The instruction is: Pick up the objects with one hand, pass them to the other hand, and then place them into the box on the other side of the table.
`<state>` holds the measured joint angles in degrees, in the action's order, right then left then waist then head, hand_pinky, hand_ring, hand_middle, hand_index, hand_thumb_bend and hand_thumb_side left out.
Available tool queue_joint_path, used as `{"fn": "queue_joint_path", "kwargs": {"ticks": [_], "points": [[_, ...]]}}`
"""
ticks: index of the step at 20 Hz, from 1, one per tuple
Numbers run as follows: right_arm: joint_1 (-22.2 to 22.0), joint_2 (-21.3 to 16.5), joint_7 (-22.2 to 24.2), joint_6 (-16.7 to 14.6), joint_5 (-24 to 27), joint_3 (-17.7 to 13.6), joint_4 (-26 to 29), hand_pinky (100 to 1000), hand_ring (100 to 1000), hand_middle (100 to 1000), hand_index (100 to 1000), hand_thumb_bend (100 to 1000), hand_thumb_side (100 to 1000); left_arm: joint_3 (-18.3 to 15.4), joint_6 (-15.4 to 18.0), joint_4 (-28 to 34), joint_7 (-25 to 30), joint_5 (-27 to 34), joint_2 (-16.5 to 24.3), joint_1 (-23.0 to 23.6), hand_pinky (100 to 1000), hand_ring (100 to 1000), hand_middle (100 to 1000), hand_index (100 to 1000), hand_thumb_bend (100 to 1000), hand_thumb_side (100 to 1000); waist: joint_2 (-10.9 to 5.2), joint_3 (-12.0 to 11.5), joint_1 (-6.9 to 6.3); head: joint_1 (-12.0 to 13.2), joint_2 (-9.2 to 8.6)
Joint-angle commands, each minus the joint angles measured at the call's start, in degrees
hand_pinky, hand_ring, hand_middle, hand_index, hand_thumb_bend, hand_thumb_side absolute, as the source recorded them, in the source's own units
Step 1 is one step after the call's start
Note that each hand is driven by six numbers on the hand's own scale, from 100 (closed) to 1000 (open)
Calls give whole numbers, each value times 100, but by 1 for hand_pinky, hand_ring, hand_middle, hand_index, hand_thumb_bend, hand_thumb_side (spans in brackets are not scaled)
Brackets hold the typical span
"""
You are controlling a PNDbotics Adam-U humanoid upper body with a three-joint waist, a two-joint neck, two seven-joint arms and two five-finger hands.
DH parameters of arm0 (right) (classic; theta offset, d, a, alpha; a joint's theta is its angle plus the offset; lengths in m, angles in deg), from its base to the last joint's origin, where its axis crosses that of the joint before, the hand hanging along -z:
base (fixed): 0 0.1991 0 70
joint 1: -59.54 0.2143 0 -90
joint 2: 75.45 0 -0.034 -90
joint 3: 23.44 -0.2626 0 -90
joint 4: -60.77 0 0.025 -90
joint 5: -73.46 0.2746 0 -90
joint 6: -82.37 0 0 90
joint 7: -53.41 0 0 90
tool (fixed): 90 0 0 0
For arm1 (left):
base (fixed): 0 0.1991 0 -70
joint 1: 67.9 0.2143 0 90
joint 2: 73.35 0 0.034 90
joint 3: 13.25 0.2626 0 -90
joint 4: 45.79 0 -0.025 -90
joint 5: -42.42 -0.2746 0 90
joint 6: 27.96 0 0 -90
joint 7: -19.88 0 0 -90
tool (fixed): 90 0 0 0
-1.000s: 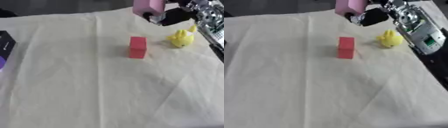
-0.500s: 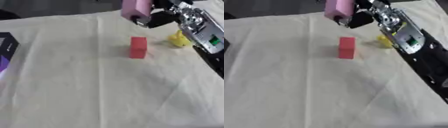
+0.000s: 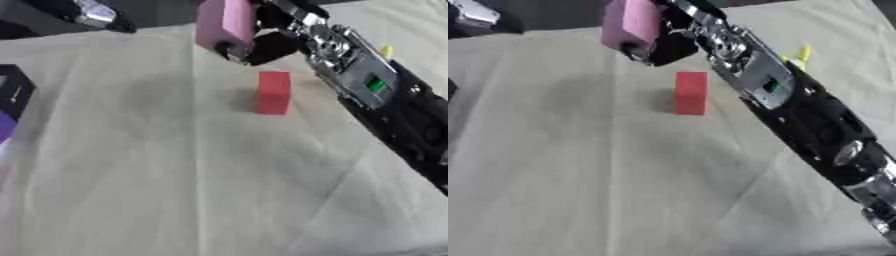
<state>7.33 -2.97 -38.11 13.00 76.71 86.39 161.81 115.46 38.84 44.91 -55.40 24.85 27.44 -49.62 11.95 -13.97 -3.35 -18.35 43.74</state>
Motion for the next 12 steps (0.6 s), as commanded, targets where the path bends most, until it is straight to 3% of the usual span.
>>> {"fn": "queue_joint_path", "kwargs": {"ticks": [1, 6, 12], "points": [[89, 2, 20, -30, -156, 8, 116, 590, 454, 336, 477, 100, 100, 274, -286, 241, 319, -333, -84, -208, 855, 841, 818, 868, 901, 306, -147, -25, 79, -14, -19], [44, 71, 110, -102, -361, 91, 153, 589, 453, 336, 477, 100, 100, 303, -692, 516, 799, -814, -217, -225, 864, 848, 823, 869, 919, 303, -120, -19, 96, 59, -66], [6, 164, 219, -197, -556, 197, 200, 590, 450, 337, 476, 100, 100, 252, -900, 718, 1384, -1394, -344, -170, 860, 847, 821, 866, 902, 325, -84, -22, 118, 86, -87]]}}
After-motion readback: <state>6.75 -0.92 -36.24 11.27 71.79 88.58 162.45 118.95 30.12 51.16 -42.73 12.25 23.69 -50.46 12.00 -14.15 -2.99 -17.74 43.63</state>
